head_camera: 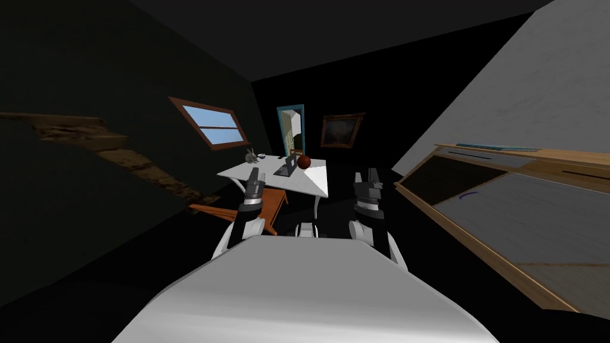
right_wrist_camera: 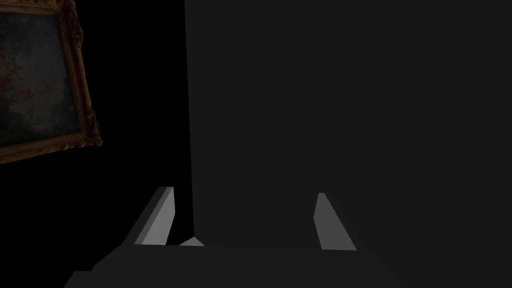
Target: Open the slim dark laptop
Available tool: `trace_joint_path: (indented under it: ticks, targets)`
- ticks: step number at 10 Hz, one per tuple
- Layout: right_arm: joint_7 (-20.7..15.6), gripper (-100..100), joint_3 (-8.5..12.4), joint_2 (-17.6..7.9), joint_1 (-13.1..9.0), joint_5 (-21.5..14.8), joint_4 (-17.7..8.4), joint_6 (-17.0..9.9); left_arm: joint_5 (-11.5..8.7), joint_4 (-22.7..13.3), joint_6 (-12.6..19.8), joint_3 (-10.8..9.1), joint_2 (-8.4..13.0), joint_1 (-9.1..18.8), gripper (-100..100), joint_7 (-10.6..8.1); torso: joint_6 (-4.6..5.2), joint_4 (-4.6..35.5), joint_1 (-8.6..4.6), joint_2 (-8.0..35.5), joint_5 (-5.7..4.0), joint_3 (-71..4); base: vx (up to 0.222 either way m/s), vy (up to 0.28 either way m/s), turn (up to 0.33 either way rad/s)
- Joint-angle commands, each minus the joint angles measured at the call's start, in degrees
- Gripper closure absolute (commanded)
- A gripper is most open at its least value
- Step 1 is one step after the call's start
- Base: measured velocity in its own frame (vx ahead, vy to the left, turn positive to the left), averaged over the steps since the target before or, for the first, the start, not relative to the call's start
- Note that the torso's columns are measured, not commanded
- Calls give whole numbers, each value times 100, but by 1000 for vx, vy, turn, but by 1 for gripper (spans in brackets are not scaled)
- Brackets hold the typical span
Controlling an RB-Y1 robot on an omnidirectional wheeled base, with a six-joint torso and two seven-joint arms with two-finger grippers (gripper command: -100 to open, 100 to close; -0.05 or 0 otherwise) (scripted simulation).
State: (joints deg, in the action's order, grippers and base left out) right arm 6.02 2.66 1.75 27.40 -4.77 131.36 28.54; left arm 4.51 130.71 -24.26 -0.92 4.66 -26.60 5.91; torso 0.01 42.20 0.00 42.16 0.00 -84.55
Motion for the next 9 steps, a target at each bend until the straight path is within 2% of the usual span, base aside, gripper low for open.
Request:
trace_joint_path:
  ticks: [1, 9]
  targets:
    - [0, 0, 0, 0, 0, 0, 0, 0, 85, -193, 347, -220, 206, 205, -100, 36, -2, 5, -1, 6, -1, -4, 33, -5, -138]
    - [0, 0, 0, 0, 0, 0, 0, 0, 411, -837, 1267, -764, 354, 737, -100, 201, -1, 9, 0, 13, -1, -2, 29, 0, -143]
